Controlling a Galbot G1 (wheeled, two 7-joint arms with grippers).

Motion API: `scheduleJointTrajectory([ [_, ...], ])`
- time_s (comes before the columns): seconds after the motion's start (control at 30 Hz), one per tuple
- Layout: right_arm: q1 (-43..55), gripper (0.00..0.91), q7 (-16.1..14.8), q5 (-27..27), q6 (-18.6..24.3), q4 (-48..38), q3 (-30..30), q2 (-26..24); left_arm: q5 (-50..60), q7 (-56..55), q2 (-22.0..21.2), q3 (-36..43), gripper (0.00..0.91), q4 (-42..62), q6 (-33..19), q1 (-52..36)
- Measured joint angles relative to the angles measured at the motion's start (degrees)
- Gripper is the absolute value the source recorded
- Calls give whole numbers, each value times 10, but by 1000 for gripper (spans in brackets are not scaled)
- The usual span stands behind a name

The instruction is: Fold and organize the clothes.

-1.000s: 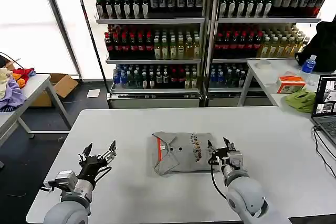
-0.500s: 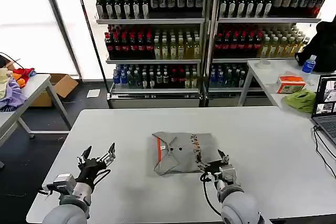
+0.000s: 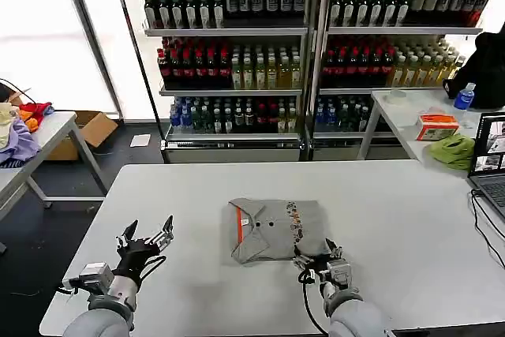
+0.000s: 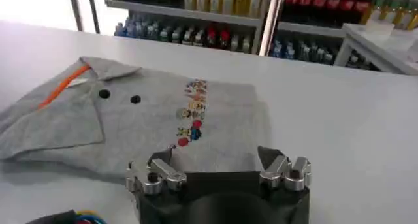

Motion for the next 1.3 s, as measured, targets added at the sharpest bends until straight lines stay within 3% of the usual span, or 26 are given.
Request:
scheduleJointTrajectory([
  [0.63,-10,907,-4,44,2,17,33,6,6,3,-9,-10,907,-16,-7,6],
  [1.1,-34,907,-41,-33,26,50,218,-12,48,18,-24,-40,907,-35,-36,5],
  [1.3,-56,907,-48,-55,40,47,265,-2,52,23,-22,-46,907,-28,-44,7],
])
